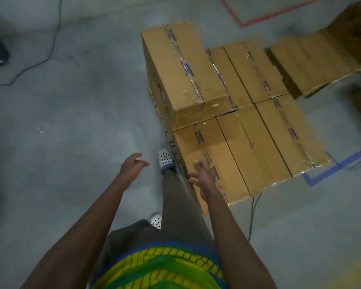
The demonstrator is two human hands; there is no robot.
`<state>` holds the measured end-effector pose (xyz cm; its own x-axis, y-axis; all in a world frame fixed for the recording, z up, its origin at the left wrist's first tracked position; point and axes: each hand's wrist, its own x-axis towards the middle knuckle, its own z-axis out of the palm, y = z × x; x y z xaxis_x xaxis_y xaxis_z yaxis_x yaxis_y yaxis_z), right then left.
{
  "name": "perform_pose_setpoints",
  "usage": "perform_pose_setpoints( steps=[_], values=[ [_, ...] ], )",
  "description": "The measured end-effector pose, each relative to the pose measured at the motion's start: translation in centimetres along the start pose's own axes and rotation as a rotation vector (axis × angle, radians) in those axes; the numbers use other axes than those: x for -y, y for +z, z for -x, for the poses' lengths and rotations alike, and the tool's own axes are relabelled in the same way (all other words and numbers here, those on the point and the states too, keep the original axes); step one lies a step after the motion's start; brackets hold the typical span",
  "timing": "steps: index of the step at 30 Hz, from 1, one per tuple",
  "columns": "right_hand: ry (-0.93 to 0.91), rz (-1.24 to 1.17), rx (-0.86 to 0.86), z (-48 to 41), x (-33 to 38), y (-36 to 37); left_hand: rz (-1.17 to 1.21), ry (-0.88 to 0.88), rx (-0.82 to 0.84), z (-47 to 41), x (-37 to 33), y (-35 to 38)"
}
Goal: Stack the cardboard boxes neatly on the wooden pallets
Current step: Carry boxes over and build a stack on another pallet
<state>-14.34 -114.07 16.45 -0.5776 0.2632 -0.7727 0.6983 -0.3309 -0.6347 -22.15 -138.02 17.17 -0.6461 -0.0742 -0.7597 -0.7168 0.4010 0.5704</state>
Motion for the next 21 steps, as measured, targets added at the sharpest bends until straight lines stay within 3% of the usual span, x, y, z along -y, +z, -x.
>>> perform_pose_setpoints(
  steps=[5,12,17,21],
  values=[
    [0.031,-0.104,0.003,8.7,-4.3,-5.7,-0.003,0.075,0.069,8.6,2.9,3.2],
    [-0.054,-0.391,-0.215,15.3,-7.0,-18.2,-0.142,0.252,0.237,17.7,1.8,14.1],
    [-0.085,-0.484,-0.351,18.6,-10.2,-28.7,-0.236,0.352,0.358,23.0,-1.4,26.4],
    [-0.162,-0.341,-0.507,21.3,-13.1,-40.3,-0.308,0.426,0.578,28.4,-2.8,41.3]
  ],
)
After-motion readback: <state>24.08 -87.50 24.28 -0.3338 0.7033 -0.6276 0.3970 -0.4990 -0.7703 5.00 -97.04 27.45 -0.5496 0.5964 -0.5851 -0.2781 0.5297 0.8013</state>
